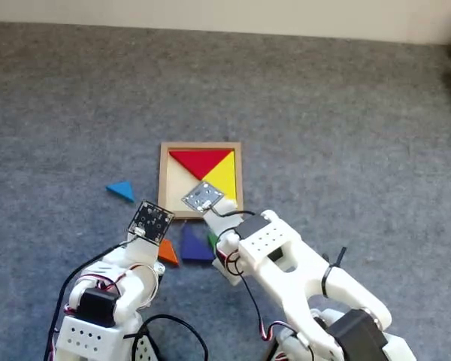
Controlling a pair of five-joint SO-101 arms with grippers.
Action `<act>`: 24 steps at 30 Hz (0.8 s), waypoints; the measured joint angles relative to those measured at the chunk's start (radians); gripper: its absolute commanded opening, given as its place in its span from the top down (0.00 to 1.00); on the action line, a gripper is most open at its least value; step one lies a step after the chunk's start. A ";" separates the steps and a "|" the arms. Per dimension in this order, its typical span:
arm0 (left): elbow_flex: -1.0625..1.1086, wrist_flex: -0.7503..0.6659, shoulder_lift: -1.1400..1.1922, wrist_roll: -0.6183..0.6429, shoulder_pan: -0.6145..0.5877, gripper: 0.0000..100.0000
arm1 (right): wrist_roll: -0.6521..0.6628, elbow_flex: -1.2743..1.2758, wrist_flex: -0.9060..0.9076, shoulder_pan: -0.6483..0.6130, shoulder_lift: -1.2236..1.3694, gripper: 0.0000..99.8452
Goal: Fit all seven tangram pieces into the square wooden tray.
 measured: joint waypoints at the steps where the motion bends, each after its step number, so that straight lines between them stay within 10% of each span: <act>1: 0.000 0.000 0.000 0.000 0.000 0.99 | 0.000 0.000 0.003 0.005 0.000 0.89; 24: 0.000 0.000 0.000 0.000 0.000 0.99 | 0.018 -0.166 0.129 0.103 0.017 0.67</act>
